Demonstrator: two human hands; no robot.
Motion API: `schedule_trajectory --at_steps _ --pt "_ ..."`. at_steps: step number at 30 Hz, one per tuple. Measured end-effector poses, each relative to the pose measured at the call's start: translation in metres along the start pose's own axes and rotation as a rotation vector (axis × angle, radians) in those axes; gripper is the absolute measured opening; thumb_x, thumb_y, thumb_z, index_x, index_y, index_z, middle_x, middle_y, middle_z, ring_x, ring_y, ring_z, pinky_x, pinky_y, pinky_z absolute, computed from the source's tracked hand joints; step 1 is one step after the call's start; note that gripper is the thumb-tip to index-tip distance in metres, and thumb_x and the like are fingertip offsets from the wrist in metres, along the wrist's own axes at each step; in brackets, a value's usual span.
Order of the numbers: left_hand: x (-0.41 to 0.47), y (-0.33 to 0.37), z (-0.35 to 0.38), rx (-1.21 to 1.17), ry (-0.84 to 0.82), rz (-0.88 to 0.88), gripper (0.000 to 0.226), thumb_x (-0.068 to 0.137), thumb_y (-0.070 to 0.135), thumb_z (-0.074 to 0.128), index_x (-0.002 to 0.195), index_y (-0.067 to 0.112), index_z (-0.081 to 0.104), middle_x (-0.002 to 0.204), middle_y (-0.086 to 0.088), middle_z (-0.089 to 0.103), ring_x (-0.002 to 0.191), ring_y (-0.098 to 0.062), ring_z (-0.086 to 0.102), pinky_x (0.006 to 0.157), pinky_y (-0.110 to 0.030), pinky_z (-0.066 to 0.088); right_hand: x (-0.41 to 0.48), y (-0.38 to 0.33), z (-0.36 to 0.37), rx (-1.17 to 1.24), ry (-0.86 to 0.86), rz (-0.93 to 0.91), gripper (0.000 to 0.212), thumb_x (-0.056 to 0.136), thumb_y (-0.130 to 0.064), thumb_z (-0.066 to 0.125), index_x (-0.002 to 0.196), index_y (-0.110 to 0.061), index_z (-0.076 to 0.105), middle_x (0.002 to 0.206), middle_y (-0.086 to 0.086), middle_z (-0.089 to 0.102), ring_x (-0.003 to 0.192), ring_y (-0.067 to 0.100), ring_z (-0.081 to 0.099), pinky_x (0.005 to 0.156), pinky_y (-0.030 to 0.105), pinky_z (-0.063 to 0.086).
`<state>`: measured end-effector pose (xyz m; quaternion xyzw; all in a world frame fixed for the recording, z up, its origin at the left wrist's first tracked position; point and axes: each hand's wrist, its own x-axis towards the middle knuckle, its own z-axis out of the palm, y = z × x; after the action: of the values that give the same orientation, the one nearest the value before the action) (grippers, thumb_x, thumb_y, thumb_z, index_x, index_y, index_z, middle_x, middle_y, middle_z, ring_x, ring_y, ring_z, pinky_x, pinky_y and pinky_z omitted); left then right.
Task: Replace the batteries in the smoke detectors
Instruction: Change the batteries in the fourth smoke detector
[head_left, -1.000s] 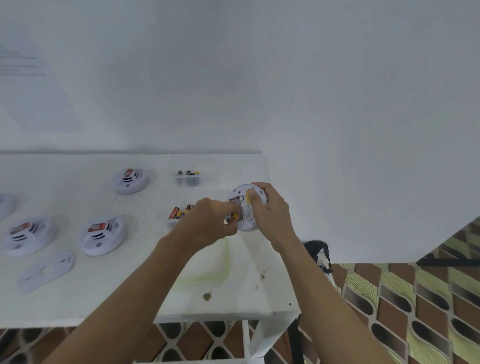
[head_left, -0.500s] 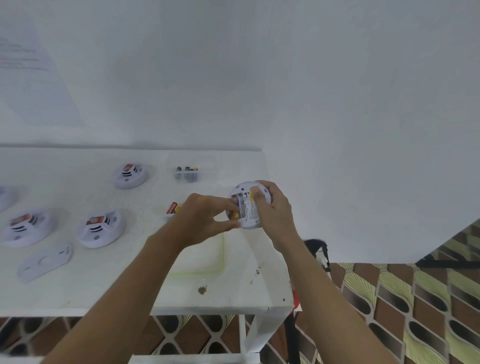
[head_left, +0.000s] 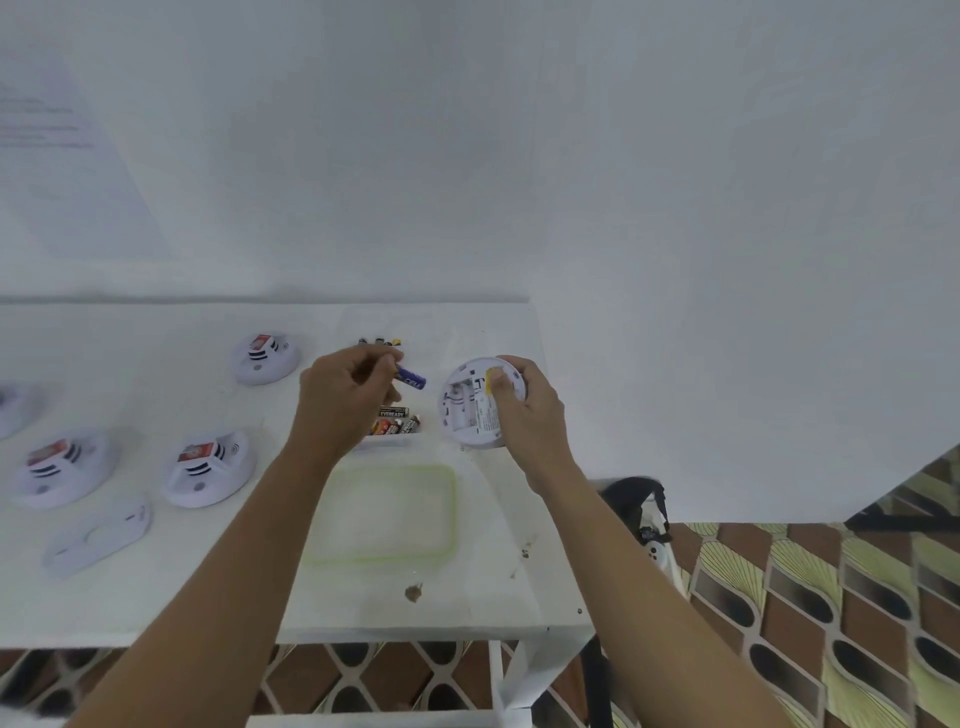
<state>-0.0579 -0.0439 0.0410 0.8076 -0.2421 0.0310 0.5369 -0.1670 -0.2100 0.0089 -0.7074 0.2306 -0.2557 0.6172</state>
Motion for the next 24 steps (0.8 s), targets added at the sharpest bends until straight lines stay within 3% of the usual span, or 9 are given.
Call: schedule_trajectory --at_steps 4,8,13,17,21,24 --pt "0.021 -0.019 -0.001 0.180 -0.184 -0.029 0.012 0.091 0.023 0.064 0.085 0.020 0.073 0.068 0.013 0.072 0.066 0.001 0.068 0.069 -0.019 0.050 0.010 0.003 0.005 0.015 0.023 0.012 0.020 0.103 -0.032 0.052 0.119 -0.026 0.062 0.102 -0.016 0.067 0.080 -0.015 0.060 0.069 0.014 0.049" --pt "0.039 -0.033 0.004 0.320 -0.487 -0.058 0.011 0.083 0.018 0.069 0.075 0.024 0.074 0.068 0.014 0.072 0.060 -0.002 0.064 0.059 -0.012 0.045 0.023 0.005 0.009 0.023 0.043 0.016 0.020 0.102 -0.033 0.053 0.119 -0.026 0.062 0.101 -0.018 0.067 0.082 -0.015 0.060 0.071 0.014 0.050" --pt "0.059 -0.043 0.014 0.396 -0.740 -0.045 0.016 0.087 0.018 0.065 0.092 0.030 0.076 0.087 0.017 0.074 0.084 0.006 0.066 0.070 -0.004 0.042 0.042 0.005 0.016 0.027 0.063 0.020 0.020 0.102 -0.030 0.053 0.119 -0.024 0.063 0.101 -0.017 0.067 0.082 -0.015 0.061 0.068 0.009 0.048" --pt "0.071 -0.050 0.022 0.383 -0.828 -0.018 0.020 0.087 0.020 0.065 0.103 0.030 0.072 0.092 0.013 0.074 0.086 0.003 0.067 0.078 -0.011 0.049 0.056 0.003 0.023 0.025 0.085 0.024 0.019 0.102 -0.030 0.054 0.118 -0.025 0.063 0.102 -0.016 0.068 0.084 -0.012 0.062 0.069 0.010 0.049" --pt "0.081 -0.056 0.025 0.465 -0.861 0.044 0.027 0.087 0.015 0.067 0.111 0.024 0.071 0.102 0.012 0.072 0.088 0.003 0.066 0.076 -0.006 0.047 0.063 0.000 0.029 0.022 0.098 0.022 0.018 0.102 -0.031 0.055 0.117 -0.026 0.063 0.101 -0.017 0.068 0.084 -0.012 0.062 0.069 0.010 0.048" --pt "0.086 -0.058 0.016 0.376 -0.854 0.039 0.026 0.088 0.012 0.067 0.111 0.023 0.071 0.101 0.013 0.071 0.086 0.007 0.066 0.071 -0.003 0.046 0.065 -0.001 0.032 0.005 0.083 0.021 0.018 0.102 -0.033 0.054 0.117 -0.027 0.063 0.101 -0.016 0.068 0.084 -0.012 0.061 0.067 0.008 0.048"
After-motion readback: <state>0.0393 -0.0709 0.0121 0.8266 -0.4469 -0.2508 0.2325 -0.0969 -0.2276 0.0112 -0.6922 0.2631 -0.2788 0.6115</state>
